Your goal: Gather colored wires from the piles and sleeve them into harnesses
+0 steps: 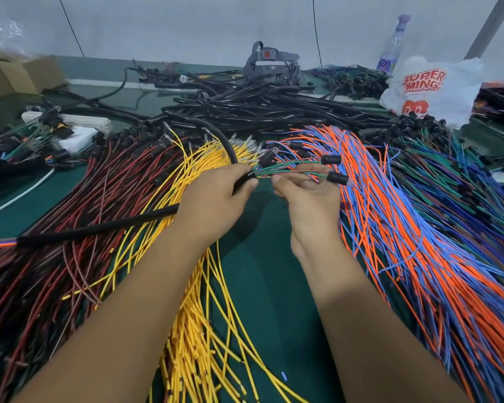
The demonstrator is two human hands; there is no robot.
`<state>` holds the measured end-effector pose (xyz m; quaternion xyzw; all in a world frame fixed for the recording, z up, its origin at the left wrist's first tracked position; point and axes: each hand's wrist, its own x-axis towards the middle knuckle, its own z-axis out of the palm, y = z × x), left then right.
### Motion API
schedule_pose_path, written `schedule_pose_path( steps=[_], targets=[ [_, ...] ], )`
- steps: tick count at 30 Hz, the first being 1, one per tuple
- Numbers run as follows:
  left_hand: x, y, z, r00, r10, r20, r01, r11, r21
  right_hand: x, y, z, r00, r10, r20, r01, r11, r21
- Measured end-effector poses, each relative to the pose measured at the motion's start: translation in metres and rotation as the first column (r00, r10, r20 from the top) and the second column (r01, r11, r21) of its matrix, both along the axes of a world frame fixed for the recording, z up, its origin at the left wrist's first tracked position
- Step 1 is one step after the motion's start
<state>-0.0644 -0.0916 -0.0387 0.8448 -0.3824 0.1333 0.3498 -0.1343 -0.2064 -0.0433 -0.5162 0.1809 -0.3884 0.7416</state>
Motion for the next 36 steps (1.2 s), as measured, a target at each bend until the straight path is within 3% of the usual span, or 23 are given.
schedule_pose_path(
  steps=[8,13,16,24,26,29,32,34,36],
  targets=[
    [0.006,0.003,0.0,0.946,-0.127,-0.298,0.103,0.99,-0.096,-0.001,-0.001,0.0,0.983,-0.106,-0.149,0.072,0.974,-0.217],
    [0.009,0.003,0.002,0.913,-0.173,-0.369,0.112,0.977,-0.182,-0.001,-0.005,-0.002,0.99,-0.02,-0.142,0.004,0.993,-0.117],
    [0.007,0.005,0.002,0.929,-0.187,-0.318,0.148,0.979,-0.142,-0.001,-0.004,-0.001,0.994,-0.009,-0.112,-0.001,0.996,-0.092],
    [0.004,0.006,0.003,0.95,-0.186,-0.252,0.157,0.979,-0.131,-0.002,-0.002,0.0,0.992,-0.037,-0.121,0.003,0.962,-0.273],
    [0.007,0.006,0.003,0.981,-0.12,-0.155,0.11,0.991,-0.072,-0.001,-0.003,0.0,0.983,-0.042,-0.178,-0.015,0.951,-0.309],
    [0.008,0.007,0.003,0.993,0.04,0.113,-0.042,0.999,0.013,0.0,-0.001,-0.003,0.941,-0.033,-0.338,-0.106,0.917,-0.385],
    [0.005,0.01,0.005,0.97,0.169,0.174,-0.163,0.986,-0.044,-0.002,0.004,-0.005,0.9,-0.093,-0.426,-0.151,0.85,-0.505],
    [0.005,0.01,0.005,0.952,0.214,0.22,-0.206,0.977,-0.059,-0.004,0.006,-0.003,0.935,-0.104,-0.338,-0.074,0.877,-0.475],
    [0.006,0.009,0.006,0.949,0.203,0.242,-0.192,0.979,-0.068,-0.006,0.007,0.002,0.984,-0.038,-0.174,-0.019,0.948,-0.317]
  ],
)
